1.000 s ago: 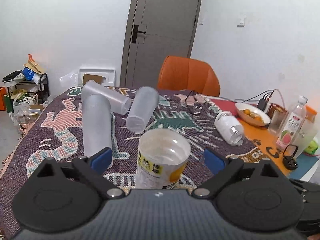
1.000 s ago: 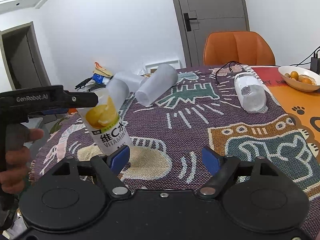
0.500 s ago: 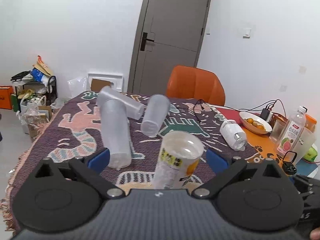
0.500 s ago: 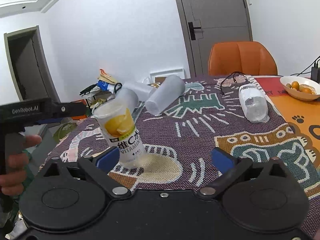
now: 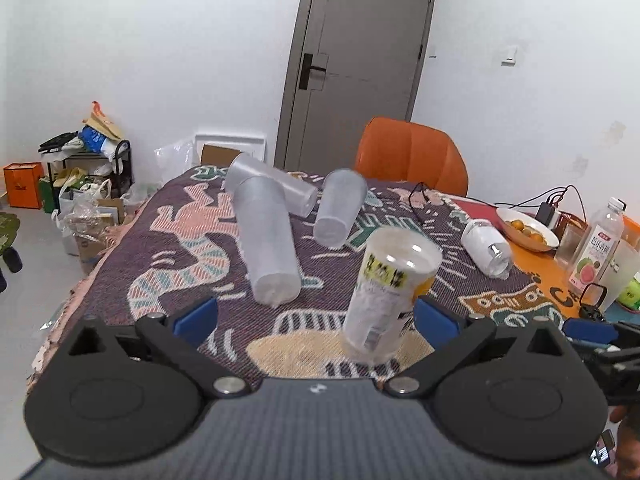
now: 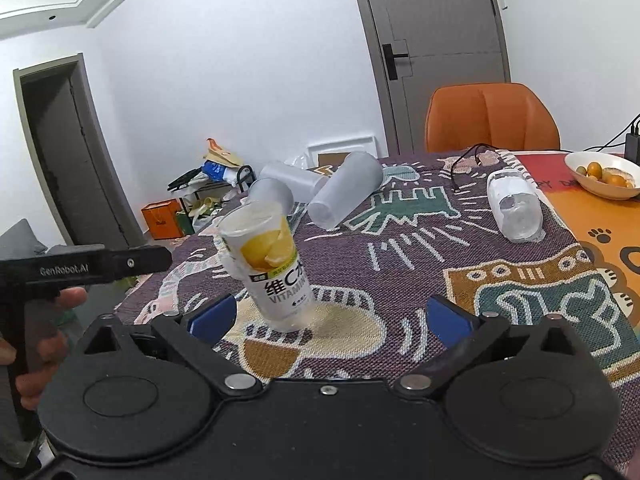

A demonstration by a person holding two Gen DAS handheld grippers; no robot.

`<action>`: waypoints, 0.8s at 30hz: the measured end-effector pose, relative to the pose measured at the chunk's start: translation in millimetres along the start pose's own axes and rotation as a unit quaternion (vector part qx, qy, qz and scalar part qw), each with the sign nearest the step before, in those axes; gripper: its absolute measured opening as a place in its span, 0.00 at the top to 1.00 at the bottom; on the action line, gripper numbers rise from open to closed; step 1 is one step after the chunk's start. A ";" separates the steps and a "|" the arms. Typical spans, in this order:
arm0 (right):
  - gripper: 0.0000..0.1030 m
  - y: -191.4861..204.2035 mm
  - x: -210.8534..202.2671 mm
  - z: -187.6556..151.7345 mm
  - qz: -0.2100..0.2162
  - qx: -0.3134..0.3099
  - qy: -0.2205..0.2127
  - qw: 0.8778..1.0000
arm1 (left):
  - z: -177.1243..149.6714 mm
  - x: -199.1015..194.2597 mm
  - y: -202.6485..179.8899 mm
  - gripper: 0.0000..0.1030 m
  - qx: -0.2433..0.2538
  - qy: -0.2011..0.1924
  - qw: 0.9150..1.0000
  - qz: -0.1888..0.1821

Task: Flip cup upright
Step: 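Open the left tool to release the standing bottle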

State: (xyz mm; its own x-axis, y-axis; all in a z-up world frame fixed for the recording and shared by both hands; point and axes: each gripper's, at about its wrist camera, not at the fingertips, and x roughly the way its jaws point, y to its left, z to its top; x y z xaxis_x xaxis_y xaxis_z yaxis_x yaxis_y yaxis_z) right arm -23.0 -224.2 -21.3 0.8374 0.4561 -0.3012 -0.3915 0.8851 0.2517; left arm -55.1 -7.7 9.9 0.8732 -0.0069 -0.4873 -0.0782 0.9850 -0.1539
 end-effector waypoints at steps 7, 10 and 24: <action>0.00 4.0 -5.7 -6.9 0.009 -0.003 0.008 1.000 | -11.5 -5.4 8.4 0.00 0.003 0.016 1.000 0.017; 0.00 3.3 -5.2 -10.2 0.009 -0.001 0.017 1.000 | -17.1 -4.8 10.2 0.00 0.003 0.029 0.999 0.020; 0.00 4.2 -8.5 -19.5 0.015 -0.007 0.020 1.000 | -30.6 -10.9 10.5 0.00 0.009 0.039 0.999 0.017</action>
State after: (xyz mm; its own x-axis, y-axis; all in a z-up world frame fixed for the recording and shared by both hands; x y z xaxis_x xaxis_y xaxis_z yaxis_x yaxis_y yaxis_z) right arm -39.2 -222.5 -35.6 0.8089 0.4863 -0.3303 -0.4222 0.8716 0.2492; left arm -80.2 -2.6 -12.8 0.8298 0.0148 -0.5578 -0.0987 0.9878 -0.1206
